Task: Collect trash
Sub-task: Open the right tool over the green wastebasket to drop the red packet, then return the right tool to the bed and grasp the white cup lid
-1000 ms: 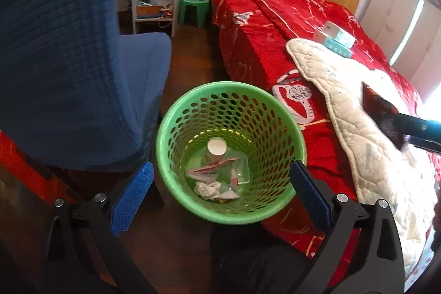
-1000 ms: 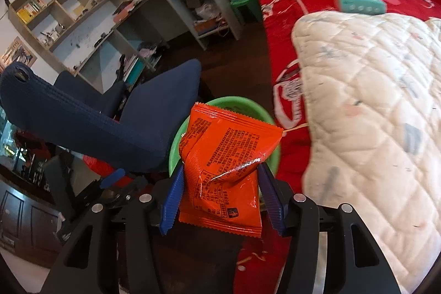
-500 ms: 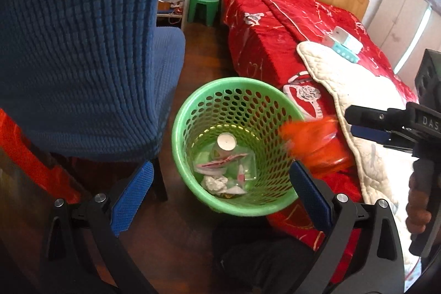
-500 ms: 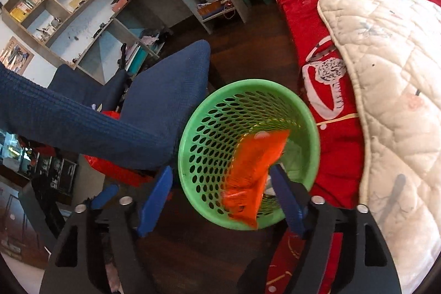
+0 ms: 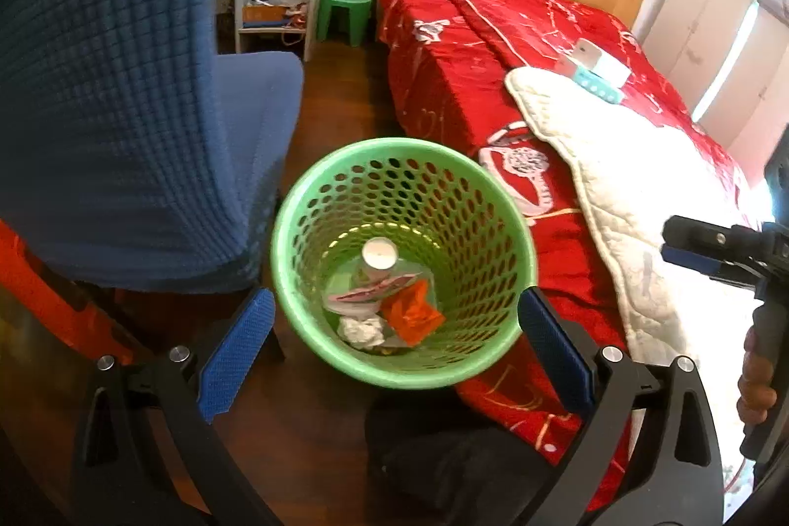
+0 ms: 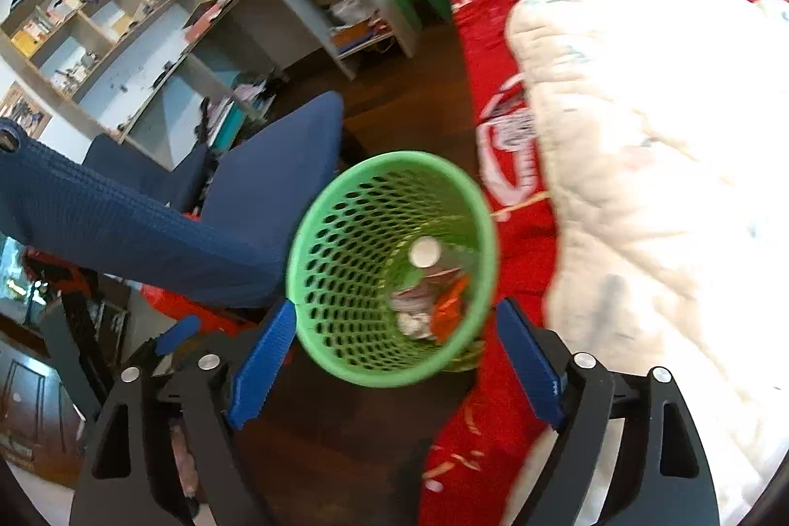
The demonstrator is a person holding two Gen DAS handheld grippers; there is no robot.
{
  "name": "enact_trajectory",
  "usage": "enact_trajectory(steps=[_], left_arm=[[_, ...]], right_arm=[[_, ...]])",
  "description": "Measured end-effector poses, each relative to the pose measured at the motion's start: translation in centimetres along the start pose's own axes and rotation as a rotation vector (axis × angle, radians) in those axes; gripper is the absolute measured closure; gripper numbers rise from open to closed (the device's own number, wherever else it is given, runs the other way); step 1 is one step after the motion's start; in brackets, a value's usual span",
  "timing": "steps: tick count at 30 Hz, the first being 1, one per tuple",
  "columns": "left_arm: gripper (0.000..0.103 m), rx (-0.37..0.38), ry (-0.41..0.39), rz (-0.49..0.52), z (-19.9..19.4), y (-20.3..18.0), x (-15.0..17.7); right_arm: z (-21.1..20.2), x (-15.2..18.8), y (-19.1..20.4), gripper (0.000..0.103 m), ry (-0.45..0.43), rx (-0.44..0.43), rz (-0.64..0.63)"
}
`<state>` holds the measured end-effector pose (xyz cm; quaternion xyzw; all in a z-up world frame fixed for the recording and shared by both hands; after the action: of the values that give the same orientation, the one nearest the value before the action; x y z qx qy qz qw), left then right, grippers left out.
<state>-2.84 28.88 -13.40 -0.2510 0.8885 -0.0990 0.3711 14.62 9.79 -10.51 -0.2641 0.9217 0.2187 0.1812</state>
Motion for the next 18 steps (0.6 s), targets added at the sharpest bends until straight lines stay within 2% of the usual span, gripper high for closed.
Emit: enact_trajectory(steps=[9, 18], left_arm=[[0.006, 0.040, 0.022, 0.048, 1.0, -3.3, -0.1], [0.006, 0.067, 0.047, 0.103, 2.2, -6.5, -0.2]], right_arm=[[-5.7, 1.2, -8.2, 0.018, -0.100, 0.189, 0.051], [-10.6, 2.5, -19.2, 0.018, -0.148, 0.424, 0.167]])
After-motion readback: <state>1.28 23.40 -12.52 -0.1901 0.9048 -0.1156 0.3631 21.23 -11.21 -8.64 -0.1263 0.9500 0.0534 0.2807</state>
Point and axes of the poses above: each gripper's, at about its wrist camera, not at the fingertips, and z roughly the way its jaws point, y to its left, x to its underside, the point moved 3 cm from there along z, roughly the way its jaws point, and after that the axes turned 11 degrees about x, right-handed, at the moved point
